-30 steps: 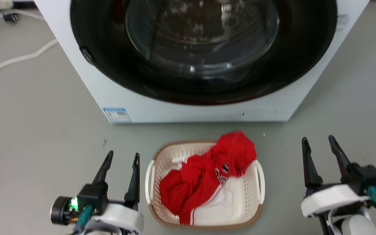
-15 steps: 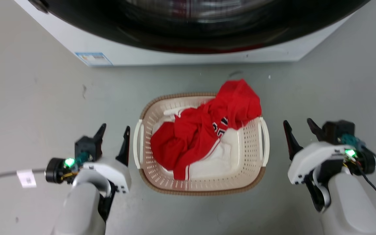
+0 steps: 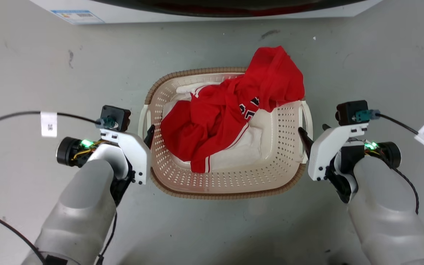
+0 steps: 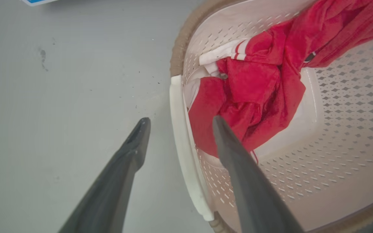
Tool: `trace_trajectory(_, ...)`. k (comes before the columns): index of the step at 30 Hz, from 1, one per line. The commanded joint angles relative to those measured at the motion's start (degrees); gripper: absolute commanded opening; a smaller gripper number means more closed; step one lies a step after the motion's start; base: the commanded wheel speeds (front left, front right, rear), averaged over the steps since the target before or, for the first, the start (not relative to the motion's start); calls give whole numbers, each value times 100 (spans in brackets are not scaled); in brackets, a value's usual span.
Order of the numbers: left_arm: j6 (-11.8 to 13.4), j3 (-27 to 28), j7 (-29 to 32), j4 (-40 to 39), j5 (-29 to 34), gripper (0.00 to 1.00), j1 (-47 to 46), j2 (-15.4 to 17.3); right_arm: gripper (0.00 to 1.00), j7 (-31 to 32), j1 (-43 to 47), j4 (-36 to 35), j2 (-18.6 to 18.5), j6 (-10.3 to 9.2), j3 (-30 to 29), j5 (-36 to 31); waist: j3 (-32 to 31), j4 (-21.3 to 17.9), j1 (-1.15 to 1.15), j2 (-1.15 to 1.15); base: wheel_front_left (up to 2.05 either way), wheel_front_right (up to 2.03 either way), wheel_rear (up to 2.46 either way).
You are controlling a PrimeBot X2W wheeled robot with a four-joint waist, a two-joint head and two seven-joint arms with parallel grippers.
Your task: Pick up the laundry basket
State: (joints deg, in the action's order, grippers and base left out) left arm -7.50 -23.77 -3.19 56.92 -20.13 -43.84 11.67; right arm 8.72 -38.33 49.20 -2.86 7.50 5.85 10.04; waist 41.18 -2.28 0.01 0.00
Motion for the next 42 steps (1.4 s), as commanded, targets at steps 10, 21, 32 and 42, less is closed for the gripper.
trace_trajectory(10, 8, -1284, 675, -37, -1131, 100, -555, 432, 100, 27, -970, 1088, -4, -2, 369, 259, 473, 48, -1, 0, 0, 0, 0)
trace_trajectory(21, 8, -2069, 744, 73, -1806, 100, -1078, 634, 100, -133, -1644, 1906, -2, -2, 646, 550, 899, 107, -1, 0, 0, 0, 0)
trace_trajectory(32, 11, -2660, 617, 239, -2197, 0, -1285, 641, 0, -200, -1890, 2267, -3, -2, 928, 833, 1091, 130, -1, 0, 0, 0, 0)
trace_trajectory(42, 10, -3209, 537, 183, -2731, 0, -1298, 727, 0, -224, -1900, 2442, -46, -1, 953, 706, 789, 147, -1, 0, 0, 0, 0)
